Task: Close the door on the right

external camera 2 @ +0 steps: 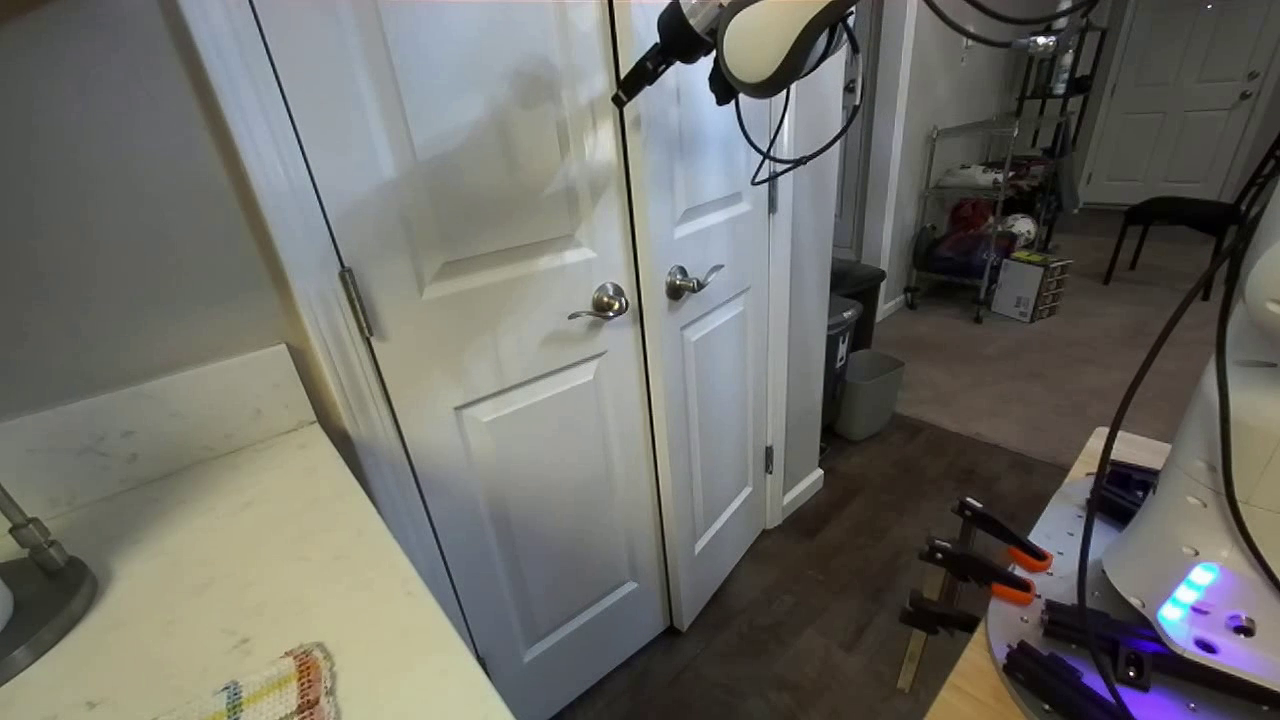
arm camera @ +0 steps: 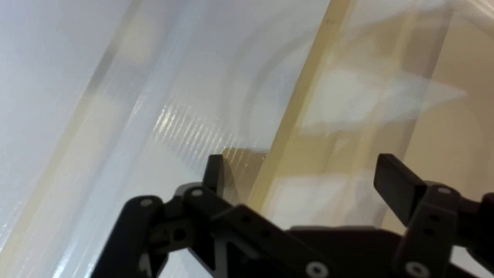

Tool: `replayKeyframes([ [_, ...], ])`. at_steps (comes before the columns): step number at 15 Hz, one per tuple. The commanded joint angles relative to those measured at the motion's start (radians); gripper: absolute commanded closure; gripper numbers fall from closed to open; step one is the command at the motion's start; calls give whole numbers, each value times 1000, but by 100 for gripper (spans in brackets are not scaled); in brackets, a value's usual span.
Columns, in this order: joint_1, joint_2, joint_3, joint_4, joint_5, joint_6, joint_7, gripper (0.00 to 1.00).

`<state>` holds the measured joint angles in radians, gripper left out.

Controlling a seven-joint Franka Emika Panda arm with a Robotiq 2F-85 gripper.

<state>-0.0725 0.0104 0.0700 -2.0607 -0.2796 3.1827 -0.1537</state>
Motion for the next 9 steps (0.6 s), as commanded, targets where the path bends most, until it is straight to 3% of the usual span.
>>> replayKeyframes([
  [1,34,44,-28,55,7,5,-39,0],
  [9,53,114,-39,152,2,7,-48,0],
])
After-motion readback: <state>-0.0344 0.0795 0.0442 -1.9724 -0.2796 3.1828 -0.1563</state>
